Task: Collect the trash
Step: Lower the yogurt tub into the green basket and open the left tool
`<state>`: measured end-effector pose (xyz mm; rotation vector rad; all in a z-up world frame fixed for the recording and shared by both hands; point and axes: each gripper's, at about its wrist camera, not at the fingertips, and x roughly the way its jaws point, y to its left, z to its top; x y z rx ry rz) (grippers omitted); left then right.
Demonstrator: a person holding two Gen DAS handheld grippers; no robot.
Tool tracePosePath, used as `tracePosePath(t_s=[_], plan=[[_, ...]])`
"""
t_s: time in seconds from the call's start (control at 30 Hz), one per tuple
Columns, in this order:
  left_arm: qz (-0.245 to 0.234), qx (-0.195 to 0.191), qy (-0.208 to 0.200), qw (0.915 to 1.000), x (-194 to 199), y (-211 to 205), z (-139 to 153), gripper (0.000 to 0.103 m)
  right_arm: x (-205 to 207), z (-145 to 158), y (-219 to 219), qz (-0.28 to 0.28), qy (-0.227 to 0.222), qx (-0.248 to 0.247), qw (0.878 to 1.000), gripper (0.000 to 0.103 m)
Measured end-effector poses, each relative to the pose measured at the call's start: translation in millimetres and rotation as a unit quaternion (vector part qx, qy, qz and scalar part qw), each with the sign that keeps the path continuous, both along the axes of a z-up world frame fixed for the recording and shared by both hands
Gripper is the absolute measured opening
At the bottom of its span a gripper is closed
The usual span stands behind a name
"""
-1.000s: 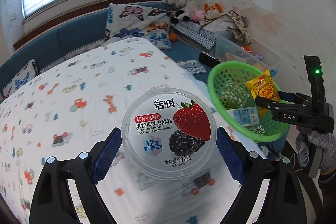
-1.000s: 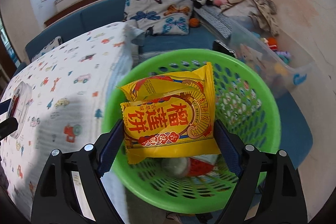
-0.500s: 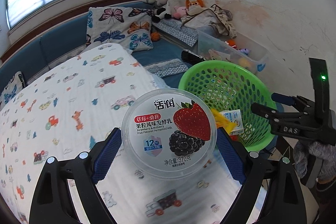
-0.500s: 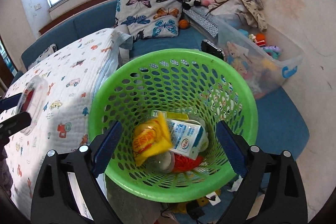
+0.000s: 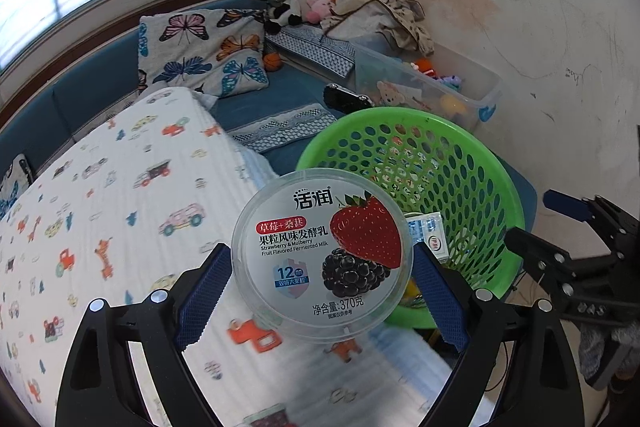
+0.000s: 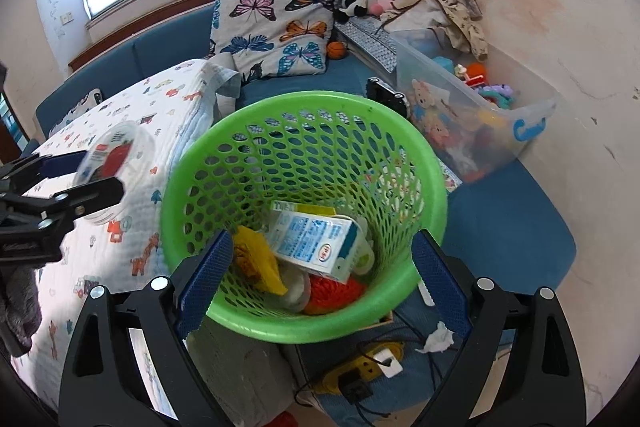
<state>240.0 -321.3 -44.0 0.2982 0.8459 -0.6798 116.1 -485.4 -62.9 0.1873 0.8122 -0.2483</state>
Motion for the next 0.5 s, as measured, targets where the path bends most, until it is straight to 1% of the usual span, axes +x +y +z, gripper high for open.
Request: tracePosePath(t_s=[0.13,0.37,0.5], plan=[[-0.005,0.003,0.012,0.9999,4.5,-14.0,-5.1,0.087,-7.0,-1.2,-1.6,-0.002,-0.001,0.004,1.0,0.09],[-0.015,0.003,0.02,0.9997,5.9,-29.8,-10.1,0.087,-18.3,-5.0,-1.5,-0.001,0.001,0.009,1.0,0.09],[-0.014,-0.006,0.035,0.9993,7.7,-31.8,-12.7,0.088,-24.5,-4.7,-1.0,-0.004,-0.002,0.016,1.0,0.09]])
